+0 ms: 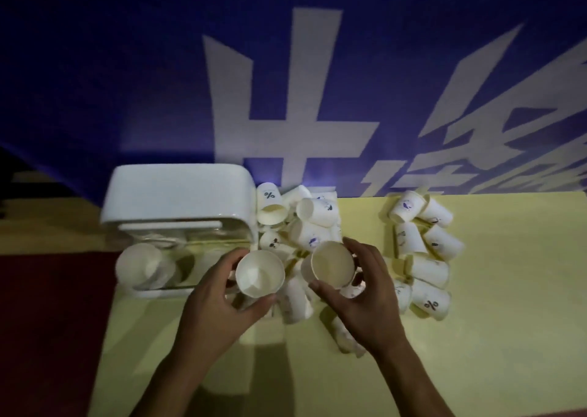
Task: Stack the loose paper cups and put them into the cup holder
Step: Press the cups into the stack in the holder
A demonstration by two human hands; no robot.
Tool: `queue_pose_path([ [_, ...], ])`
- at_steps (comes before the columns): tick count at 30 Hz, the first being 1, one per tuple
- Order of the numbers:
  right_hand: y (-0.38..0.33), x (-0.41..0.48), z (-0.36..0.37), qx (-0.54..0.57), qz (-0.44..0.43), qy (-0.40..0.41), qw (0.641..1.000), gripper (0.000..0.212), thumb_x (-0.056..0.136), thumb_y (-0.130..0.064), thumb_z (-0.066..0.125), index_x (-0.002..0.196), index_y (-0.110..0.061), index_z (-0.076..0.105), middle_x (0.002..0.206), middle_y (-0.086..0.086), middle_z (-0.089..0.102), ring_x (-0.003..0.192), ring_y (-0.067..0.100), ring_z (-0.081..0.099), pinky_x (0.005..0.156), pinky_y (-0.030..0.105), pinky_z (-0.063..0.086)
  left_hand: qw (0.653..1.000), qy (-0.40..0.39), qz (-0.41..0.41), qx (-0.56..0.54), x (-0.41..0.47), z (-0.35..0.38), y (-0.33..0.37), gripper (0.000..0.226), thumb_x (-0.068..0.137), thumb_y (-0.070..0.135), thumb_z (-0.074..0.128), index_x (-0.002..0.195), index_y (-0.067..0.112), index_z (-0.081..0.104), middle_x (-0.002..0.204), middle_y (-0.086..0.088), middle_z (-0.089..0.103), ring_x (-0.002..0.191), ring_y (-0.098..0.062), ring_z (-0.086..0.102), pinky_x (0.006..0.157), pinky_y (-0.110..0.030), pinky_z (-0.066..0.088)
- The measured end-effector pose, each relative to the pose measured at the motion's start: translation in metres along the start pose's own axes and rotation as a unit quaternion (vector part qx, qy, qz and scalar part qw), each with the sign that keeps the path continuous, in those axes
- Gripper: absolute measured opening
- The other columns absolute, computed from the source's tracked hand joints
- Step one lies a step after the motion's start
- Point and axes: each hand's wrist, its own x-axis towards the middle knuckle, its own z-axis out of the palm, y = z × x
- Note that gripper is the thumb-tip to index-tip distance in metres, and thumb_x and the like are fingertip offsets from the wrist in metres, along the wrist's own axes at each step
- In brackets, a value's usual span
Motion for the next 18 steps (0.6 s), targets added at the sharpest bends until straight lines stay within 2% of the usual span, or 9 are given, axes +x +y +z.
queue_pose_path([
  [3, -0.027, -0.012, 0.044, 0.01, -0.009, -0.006, 1.0, 0.069, 0.068, -0.053, 0.088, 0.127, -0.037, 0.056, 0.123, -0.028, 0.054, 0.11, 0.009, 0.058, 0.076, 0.025, 0.05, 1.0, 0.022, 0.003, 0.009, -0.016, -0.039, -0.028, 0.077, 0.068, 0.051, 0.09, 0.132, 0.054, 0.049, 0.127, 0.031, 0.06, 0.108, 0.001, 0.062, 0.082, -0.025, 0.055],
  [5, -0.041, -0.02, 0.07, 0.017, -0.014, -0.002, 1.0, 0.071, 0.067, -0.045, 0.093, 0.126, -0.041, 0.054, 0.122, -0.03, 0.055, 0.111, 0.007, 0.058, 0.076, 0.022, 0.05, 1.0, 0.028, -0.004, 0.006, -0.021, -0.058, -0.046, 0.077, 0.069, 0.051, 0.09, 0.134, 0.05, 0.05, 0.128, 0.029, 0.061, 0.111, 0.0, 0.062, 0.084, -0.027, 0.055],
  [11, -0.059, -0.035, 0.111, 0.023, 0.002, 0.012, 1.0, 0.068, 0.067, -0.049, 0.087, 0.125, -0.053, 0.051, 0.125, -0.021, 0.058, 0.114, 0.007, 0.06, 0.082, 0.013, 0.049, 0.999, 0.031, -0.01, -0.014, -0.008, -0.077, -0.073, 0.071, 0.069, 0.045, 0.092, 0.13, 0.035, 0.055, 0.121, 0.02, 0.065, 0.11, -0.006, 0.064, 0.087, -0.034, 0.057],
  [13, -0.058, -0.036, 0.114, 0.018, 0.011, 0.017, 1.0, 0.067, 0.067, -0.046, 0.087, 0.126, -0.048, 0.054, 0.124, -0.019, 0.059, 0.114, 0.007, 0.059, 0.082, 0.015, 0.05, 0.999, 0.028, -0.011, -0.014, 0.003, -0.072, -0.075, 0.073, 0.069, 0.045, 0.092, 0.131, 0.033, 0.054, 0.122, 0.016, 0.065, 0.112, -0.008, 0.063, 0.089, -0.039, 0.057],
  [16, -0.054, -0.036, 0.113, 0.009, 0.022, 0.02, 1.0, 0.069, 0.068, -0.043, 0.09, 0.129, -0.028, 0.061, 0.124, -0.012, 0.06, 0.114, 0.009, 0.059, 0.081, 0.021, 0.052, 1.0, 0.022, -0.005, -0.001, 0.017, -0.063, -0.08, 0.077, 0.072, 0.049, 0.088, 0.138, 0.035, 0.05, 0.13, 0.013, 0.062, 0.119, -0.012, 0.059, 0.096, -0.041, 0.055],
  [18, -0.052, -0.036, 0.111, 0.007, 0.03, 0.023, 0.999, 0.071, 0.068, -0.038, 0.094, 0.13, -0.027, 0.06, 0.124, -0.014, 0.06, 0.114, 0.008, 0.059, 0.082, 0.023, 0.053, 1.0, 0.013, -0.007, 0.012, 0.023, -0.057, -0.084, 0.078, 0.073, 0.05, 0.088, 0.14, 0.035, 0.05, 0.136, 0.011, 0.06, 0.123, -0.012, 0.056, 0.1, -0.04, 0.053],
])
